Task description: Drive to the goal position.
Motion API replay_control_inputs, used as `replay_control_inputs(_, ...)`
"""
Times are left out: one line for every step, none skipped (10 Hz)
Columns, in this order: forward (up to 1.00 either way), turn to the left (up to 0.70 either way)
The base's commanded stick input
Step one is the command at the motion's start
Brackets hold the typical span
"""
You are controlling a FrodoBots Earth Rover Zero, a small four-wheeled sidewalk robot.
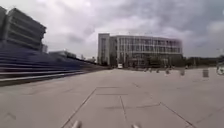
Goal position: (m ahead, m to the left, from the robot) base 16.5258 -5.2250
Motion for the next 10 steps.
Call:
replay_control_inputs(0.85,0.0)
replay_control_inputs(0.85,0.0)
replay_control_inputs(0.85,0.0)
replay_control_inputs(0.85,0.0)
replay_control_inputs(0.85,0.0)
replay_control_inputs(0.85,0.0)
replay_control_inputs(0.85,0.0)
replay_control_inputs(0.85,-0.07)
replay_control_inputs(0.85,-0.2)
replay_control_inputs(0.85,-0.28)
